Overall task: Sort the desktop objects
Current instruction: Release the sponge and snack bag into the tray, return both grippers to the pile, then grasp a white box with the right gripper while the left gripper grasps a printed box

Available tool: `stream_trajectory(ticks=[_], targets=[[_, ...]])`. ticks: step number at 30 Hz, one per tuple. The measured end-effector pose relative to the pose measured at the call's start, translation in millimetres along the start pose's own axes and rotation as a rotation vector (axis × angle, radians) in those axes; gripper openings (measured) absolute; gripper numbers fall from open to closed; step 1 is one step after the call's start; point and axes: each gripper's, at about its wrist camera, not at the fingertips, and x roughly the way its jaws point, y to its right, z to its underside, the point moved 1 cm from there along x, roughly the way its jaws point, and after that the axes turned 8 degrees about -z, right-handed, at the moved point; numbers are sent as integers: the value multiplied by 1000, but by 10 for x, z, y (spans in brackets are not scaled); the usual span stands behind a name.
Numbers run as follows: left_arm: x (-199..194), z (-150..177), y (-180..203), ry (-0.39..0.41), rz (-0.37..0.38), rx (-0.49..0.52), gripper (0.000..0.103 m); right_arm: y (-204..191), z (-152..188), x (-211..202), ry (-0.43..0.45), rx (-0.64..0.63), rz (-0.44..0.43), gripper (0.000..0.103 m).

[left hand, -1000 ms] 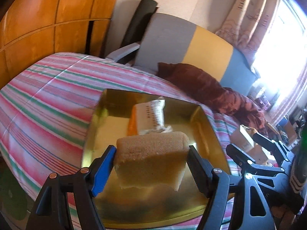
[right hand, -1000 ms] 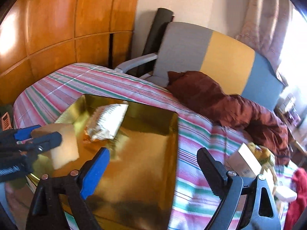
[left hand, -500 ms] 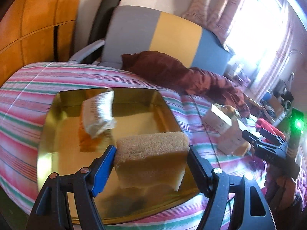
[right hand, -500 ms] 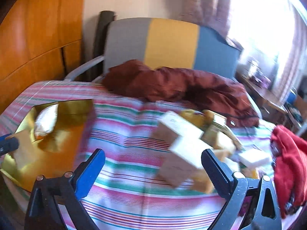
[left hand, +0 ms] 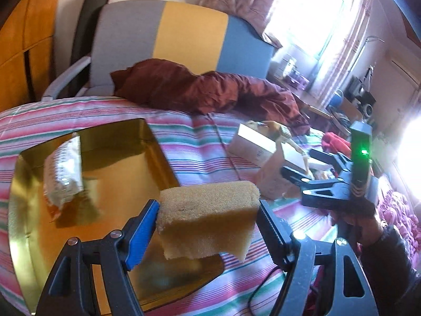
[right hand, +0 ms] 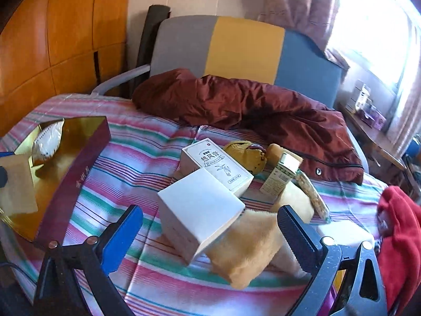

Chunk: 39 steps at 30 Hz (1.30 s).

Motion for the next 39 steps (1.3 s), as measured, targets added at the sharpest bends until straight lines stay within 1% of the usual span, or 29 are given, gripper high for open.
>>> stream_trajectory(ticks=[1, 3, 6, 9, 12, 13, 14, 15, 16, 17, 19, 21, 22, 23, 24, 26, 31, 34, 37, 38, 39], targets=[[12, -14, 29, 1, 4, 5, 75, 5, -9, 32, -3, -6, -3, 103], [18, -52, 79, 24, -15, 18, 75, 23, -20, 102, -11, -12, -10, 103], [41, -74, 85, 25, -20, 13, 75, 50, -3, 155, -10, 6, -33, 102], [30, -74, -16, 42, -80, -19, 75, 45, 38, 194, -15, 16, -36, 102], [-25, -70, -246, 84, -269, -86, 76, -2, 33, 215, -17, -10, -32, 102], [-43, -65, -335, 95, -325, -112, 77, -4, 27, 221, -17, -7, -37, 102], [-51, -61, -415, 97, -379, -134, 86, -7, 25, 232, -18, -6, -37, 102], [-27, -67, -537, 78, -437, -145, 90, -10, 30, 247, -22, -8, -37, 102], [-16, -66, -648, 58, -471, -165, 90, -6, 32, 257, -25, -7, -40, 102], [-21, -64, -716, 51, -478, -188, 90, -2, 39, 265, -29, -5, -42, 102], [-44, -64, -855, 30, -430, -229, 90, -9, 44, 269, -32, -11, -42, 102], [-45, -78, -843, 26, -418, -219, 90, -17, 45, 272, -37, -17, -46, 101], [-46, -95, -809, 29, -398, -206, 90, -18, 44, 277, -41, -18, -45, 92], [-46, -113, -761, 32, -367, -194, 90, -14, 44, 288, -51, -15, -48, 78], [-30, -137, -710, 34, -328, -185, 90, -6, 46, 296, -57, -8, -58, 75], [36, -218, -559, 28, -259, -152, 89, 8, 51, 291, -61, 0, -69, 74], [229, -425, -136, 5, -139, -70, 88, 75, 29, 228, -54, 36, -98, 74], [399, -558, 110, -27, -99, -24, 85, 134, 7, 172, -42, 66, -123, 74], [600, -657, 298, -65, -54, 0, 85, 179, -27, 95, -25, 84, -138, 74], [666, -688, 353, -74, -53, 10, 85, 201, -46, 55, -12, 94, -144, 74], [739, -719, 439, -78, -62, 40, 85, 230, -65, 15, 3, 108, -148, 74]])
